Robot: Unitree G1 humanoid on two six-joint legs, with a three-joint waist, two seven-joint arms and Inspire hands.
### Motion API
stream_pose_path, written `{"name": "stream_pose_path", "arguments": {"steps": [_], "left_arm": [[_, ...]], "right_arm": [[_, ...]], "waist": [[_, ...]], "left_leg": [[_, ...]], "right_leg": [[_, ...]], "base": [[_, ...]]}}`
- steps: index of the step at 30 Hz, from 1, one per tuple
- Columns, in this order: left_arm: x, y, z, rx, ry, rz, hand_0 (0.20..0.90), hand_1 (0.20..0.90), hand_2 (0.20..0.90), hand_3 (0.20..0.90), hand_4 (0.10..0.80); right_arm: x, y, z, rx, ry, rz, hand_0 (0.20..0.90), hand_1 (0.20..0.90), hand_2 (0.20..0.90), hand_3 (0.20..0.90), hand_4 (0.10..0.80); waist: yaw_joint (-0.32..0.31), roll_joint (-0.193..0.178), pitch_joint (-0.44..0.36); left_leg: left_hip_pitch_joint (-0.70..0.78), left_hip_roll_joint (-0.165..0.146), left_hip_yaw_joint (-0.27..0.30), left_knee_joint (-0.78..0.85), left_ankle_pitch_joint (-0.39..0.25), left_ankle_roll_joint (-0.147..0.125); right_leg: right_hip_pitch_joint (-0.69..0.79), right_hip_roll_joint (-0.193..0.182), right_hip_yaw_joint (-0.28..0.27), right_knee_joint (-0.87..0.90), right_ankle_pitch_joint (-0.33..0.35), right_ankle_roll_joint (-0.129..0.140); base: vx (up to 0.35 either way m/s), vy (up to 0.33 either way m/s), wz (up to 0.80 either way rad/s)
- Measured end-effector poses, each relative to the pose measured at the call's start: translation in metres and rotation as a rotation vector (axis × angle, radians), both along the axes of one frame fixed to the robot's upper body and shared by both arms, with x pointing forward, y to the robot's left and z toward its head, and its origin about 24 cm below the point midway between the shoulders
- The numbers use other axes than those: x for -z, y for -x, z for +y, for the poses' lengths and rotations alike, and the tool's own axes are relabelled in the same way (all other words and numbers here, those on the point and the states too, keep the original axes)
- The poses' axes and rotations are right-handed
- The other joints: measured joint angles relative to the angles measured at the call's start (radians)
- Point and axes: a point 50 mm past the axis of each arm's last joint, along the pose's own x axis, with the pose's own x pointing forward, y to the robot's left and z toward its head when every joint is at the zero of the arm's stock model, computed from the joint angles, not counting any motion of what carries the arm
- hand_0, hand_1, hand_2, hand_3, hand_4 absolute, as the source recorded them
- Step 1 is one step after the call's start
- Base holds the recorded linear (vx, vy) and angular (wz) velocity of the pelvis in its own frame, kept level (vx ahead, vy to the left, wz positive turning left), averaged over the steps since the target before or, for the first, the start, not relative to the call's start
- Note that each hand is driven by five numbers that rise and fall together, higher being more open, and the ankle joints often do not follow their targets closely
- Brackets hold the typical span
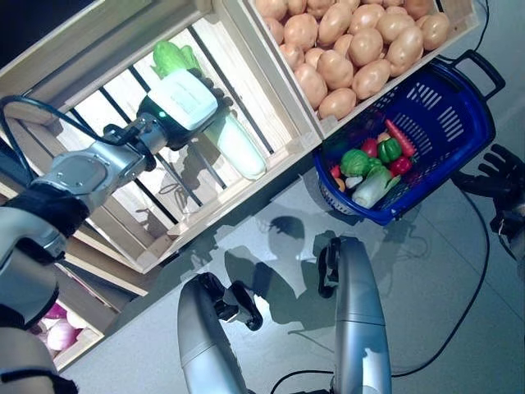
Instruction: Put vegetables into the basket
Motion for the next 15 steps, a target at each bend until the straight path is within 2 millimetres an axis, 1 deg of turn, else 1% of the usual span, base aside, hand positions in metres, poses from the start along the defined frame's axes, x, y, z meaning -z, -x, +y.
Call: {"name": "stream_pose_path", "arguments": {"steps": [7, 9, 11, 14, 15], "left_arm": [[0.005, 0.000, 0.003, -0.006, 0.018, 0.001, 0.900, 0.900, 0.900, 0.900, 0.800], [0.004, -0.001, 0.002, -0.007, 0.025, -0.004, 0.900, 0.900, 0.900, 0.900, 0.800], [0.002, -0.001, 0.001, -0.009, 0.027, -0.015, 0.900, 0.900, 0.900, 0.900, 0.800], [0.001, -0.003, 0.002, -0.015, 0.016, -0.018, 0.900, 0.900, 0.900, 0.900, 0.800], [0.001, -0.004, 0.002, -0.022, 0.019, -0.021, 0.900, 0.900, 0.900, 0.900, 0.800]], "right_arm": [[-0.001, -0.001, 0.002, -0.008, 0.002, -0.004, 0.900, 0.900, 0.900, 0.900, 0.800], [-0.002, -0.003, 0.006, -0.022, 0.004, -0.010, 0.900, 0.900, 0.900, 0.900, 0.800], [-0.004, -0.004, 0.008, -0.034, 0.007, -0.021, 0.900, 0.900, 0.900, 0.900, 0.800], [-0.002, -0.005, 0.011, -0.040, 0.000, -0.021, 0.900, 0.900, 0.900, 0.900, 0.800], [-0.001, -0.005, 0.012, -0.043, -0.001, -0.020, 0.900, 0.900, 0.900, 0.900, 0.800]], "waist": [[0.003, -0.001, 0.000], [0.004, -0.004, -0.006], [0.005, -0.006, -0.007], [0.006, -0.006, -0.008], [0.009, -0.011, -0.014]], "left_leg": [[-0.003, 0.003, -0.005, 0.016, -0.001, -0.002], [-0.018, 0.010, -0.009, 0.029, -0.002, -0.003], [-0.035, 0.014, -0.012, 0.042, -0.003, -0.002], [-0.046, 0.020, -0.024, 0.054, -0.007, -0.002], [-0.053, 0.026, -0.028, 0.062, -0.011, -0.005]], "right_leg": [[-0.003, 0.000, 0.000, 0.015, -0.001, -0.002], [-0.020, -0.001, -0.001, 0.024, -0.001, -0.003], [-0.036, -0.010, -0.006, 0.034, -0.001, -0.004], [-0.037, -0.016, -0.019, 0.038, -0.001, -0.004], [-0.046, -0.018, -0.023, 0.044, -0.001, -0.004]], "base": [[-0.035, -0.019, -0.01], [-0.028, -0.013, -0.07], [-0.020, -0.003, -0.04], [-0.003, -0.003, -0.06], [0.006, 0.000, -0.11]]}}
